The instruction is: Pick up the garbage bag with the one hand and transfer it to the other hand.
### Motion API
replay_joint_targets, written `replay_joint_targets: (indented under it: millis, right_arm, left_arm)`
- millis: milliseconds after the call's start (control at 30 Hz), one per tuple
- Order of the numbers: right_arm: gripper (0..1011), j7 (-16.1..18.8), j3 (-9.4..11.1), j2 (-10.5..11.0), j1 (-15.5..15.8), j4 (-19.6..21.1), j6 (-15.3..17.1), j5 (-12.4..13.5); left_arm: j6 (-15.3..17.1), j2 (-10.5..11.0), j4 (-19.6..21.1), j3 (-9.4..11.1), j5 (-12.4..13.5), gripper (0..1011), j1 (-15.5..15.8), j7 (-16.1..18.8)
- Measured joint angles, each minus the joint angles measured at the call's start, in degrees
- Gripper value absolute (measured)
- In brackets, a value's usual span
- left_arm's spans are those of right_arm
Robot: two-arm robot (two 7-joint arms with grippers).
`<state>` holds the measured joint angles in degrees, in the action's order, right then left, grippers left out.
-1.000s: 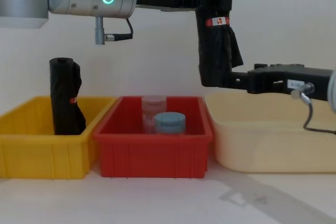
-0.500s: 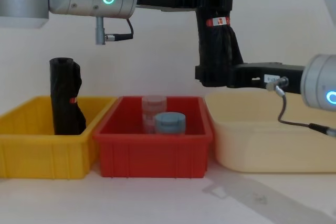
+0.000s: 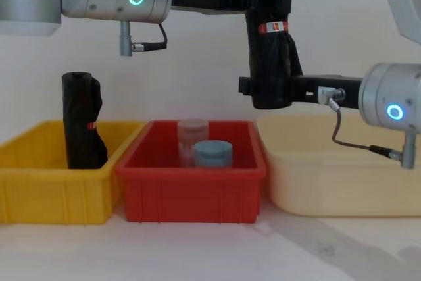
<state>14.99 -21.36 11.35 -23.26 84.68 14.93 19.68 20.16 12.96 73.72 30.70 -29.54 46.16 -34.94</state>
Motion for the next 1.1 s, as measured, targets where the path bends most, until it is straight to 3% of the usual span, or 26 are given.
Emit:
replay_joint_targets:
  millis: [267, 600, 633, 767, 833, 967, 1100]
  right_arm:
    - [979, 0.0, 0.2, -0.6, -1.1, -1.3, 0.4, 0.6]
    - [737, -0.1, 0.3, -1.0, -1.7, -2.1, 0.6, 0.9]
    - [668, -0.1, 0.3, -1.1, -1.8, -2.2, 0.7, 1.0]
    - [555, -0.1, 0.3, -1.2, -2.0, -2.4, 0.7, 1.0]
    - [537, -0.1, 0.3, -1.2, -2.0, -2.5, 0.7, 1.1]
    - [537, -0.2, 0.4, -1.2, -2.1, -2.5, 0.8, 1.1]
    - [533, -0.3, 0.4, -1.2, -2.1, -2.5, 0.8, 1.2]
  left_arm:
    - [0.0, 0.0, 0.0, 0.0, 0.0, 414, 0.0, 0.0]
    - [0.0, 0.0, 0.0, 0.0, 0.0, 414, 0.0, 0.0]
    - [0.0, 0.0, 0.0, 0.0, 0.0, 414, 0.0, 0.0]
    - [0.0, 0.0, 0.0, 0.0, 0.0, 414, 0.0, 0.0]
    - [0.0, 0.0, 0.0, 0.0, 0.0, 414, 0.0, 0.0]
    - [0.0, 0.0, 0.0, 0.0, 0.0, 471, 0.0, 0.0]
    - [0.0, 0.0, 0.0, 0.0, 0.0, 599, 0.0, 0.0]
